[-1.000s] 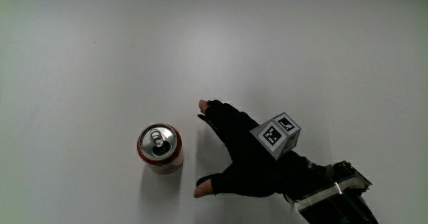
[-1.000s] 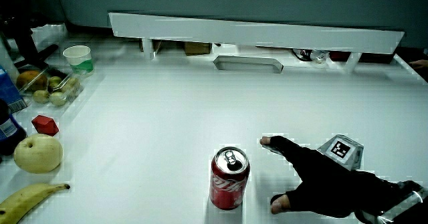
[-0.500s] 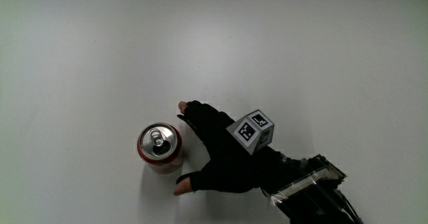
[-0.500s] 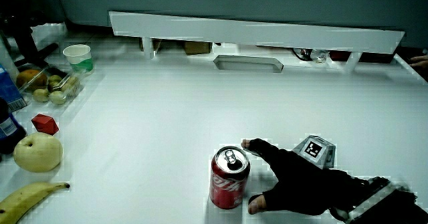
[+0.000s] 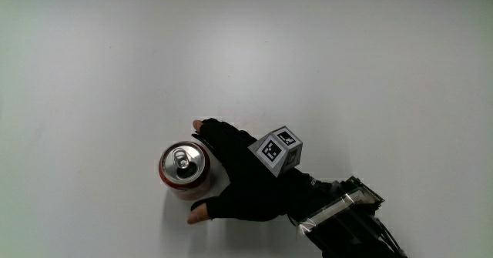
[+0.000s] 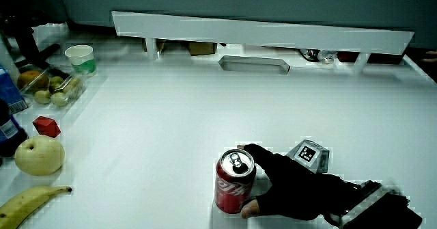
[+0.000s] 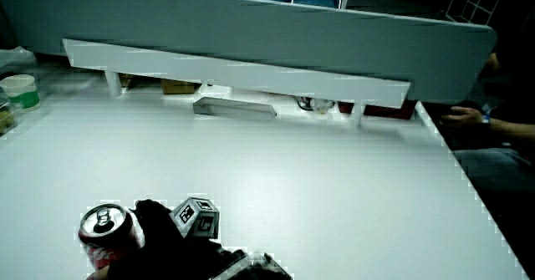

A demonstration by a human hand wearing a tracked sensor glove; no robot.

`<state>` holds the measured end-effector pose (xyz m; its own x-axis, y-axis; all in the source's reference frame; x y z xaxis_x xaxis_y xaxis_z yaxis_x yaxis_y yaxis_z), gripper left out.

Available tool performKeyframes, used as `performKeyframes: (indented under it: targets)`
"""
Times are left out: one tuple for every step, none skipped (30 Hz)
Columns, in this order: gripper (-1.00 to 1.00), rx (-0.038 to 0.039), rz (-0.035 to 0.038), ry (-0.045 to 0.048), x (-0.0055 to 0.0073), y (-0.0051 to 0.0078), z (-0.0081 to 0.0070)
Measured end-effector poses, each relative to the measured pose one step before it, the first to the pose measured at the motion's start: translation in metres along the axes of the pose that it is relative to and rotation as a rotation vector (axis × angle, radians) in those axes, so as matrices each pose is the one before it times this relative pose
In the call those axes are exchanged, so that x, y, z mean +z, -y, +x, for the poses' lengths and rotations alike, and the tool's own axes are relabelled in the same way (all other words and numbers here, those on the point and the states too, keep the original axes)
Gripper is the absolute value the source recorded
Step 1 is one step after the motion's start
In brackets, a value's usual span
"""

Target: Pick cola

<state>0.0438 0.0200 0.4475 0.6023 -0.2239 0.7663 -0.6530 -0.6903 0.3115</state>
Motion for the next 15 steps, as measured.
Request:
performKeyframes:
  targets:
    - [0.06, 0.00141, 0.01230, -0.00116, 0.00052, 0.00073, -0.00150]
    - [0.11, 0.00081, 0.01627, 0.00249, -0.00124, 0.00019, 0.00123]
    - [0.17, 0.00264, 0.01382, 0.00553, 0.00036, 0.00086, -0.00122]
    - [0.22, 0.00404, 0.01608, -0.00086, -0.00010, 0.00017, -0.00022]
    - [0.28, -0.00070, 0.00628, 0.00026, 0.00103, 0.00047, -0.00135]
    - [0.33, 0.00120, 0.01586, 0.00132, -0.00018, 0.00050, 0.00049]
    - [0.39, -0.00055, 0.01667, 0.00437, 0.00019, 0.00037, -0.00031]
    - [0.44, 0.00181, 0.00752, 0.00110, -0.00038, 0.00001, 0.00045]
    - [0.50, 0.00036, 0.01169, 0.00015, -0.00001, 0.00029, -0.00063]
    - [0.56, 0.00003, 0.00702, 0.00211, -0.00068, 0.00014, 0.00021]
    - [0.61, -0.00017, -0.00175, -0.00346, -0.00031, -0.00005, 0.00028]
    - [0.67, -0.00144, 0.01087, -0.00303, 0.00006, 0.00047, -0.00017]
    - [0.72, 0.00426, 0.00675, 0.00122, 0.00071, 0.00050, -0.00128]
    - [0.78, 0.00191, -0.00010, -0.00359, 0.00007, 0.00017, 0.00009]
    - [0.83, 0.00171, 0.00433, 0.00139, 0.00007, 0.00010, -0.00008]
